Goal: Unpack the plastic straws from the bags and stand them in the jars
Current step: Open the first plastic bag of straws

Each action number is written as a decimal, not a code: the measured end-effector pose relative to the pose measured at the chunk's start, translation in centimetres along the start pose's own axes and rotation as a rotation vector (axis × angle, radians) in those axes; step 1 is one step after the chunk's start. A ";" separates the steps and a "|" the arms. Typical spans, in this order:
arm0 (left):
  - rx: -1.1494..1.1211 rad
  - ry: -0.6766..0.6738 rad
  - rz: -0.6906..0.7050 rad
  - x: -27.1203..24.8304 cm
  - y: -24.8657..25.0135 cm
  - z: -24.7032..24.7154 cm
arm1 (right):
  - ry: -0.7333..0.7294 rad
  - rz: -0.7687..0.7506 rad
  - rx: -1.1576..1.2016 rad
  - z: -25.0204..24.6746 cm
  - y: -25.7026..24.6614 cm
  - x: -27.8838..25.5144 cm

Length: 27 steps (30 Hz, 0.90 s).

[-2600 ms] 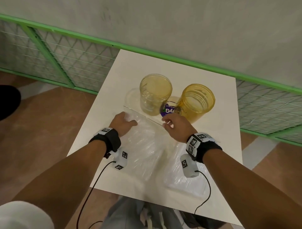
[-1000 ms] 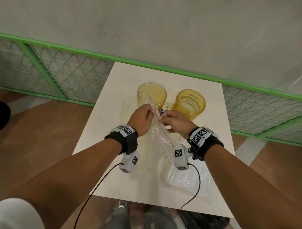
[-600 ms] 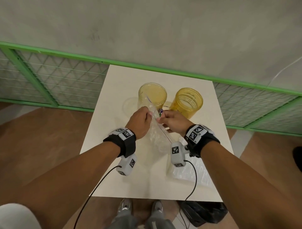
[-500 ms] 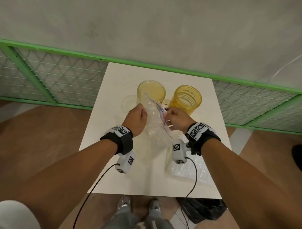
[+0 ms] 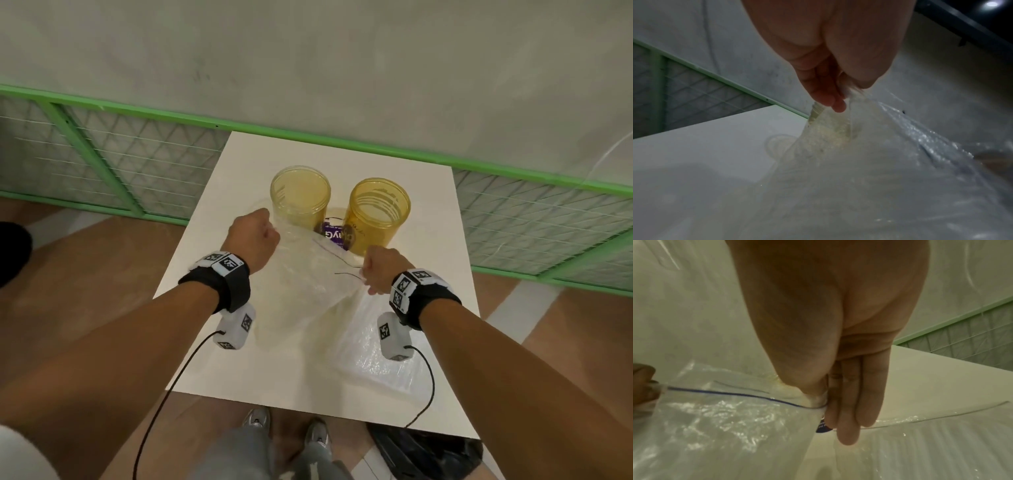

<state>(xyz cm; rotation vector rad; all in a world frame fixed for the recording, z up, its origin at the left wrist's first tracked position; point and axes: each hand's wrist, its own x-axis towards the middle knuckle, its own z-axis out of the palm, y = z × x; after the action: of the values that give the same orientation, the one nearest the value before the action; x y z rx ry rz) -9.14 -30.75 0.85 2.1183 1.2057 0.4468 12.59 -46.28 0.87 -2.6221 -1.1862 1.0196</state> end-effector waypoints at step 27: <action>-0.064 -0.461 0.139 1.5 -3.5 2.6 | -0.081 -0.158 -0.185 4.7 -4.0 2.2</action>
<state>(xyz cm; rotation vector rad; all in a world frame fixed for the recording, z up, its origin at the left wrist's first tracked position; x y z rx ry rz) -9.06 -29.16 -3.46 2.1025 0.7749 0.0455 8.23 -42.77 -2.60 -2.5887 -1.5483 1.0411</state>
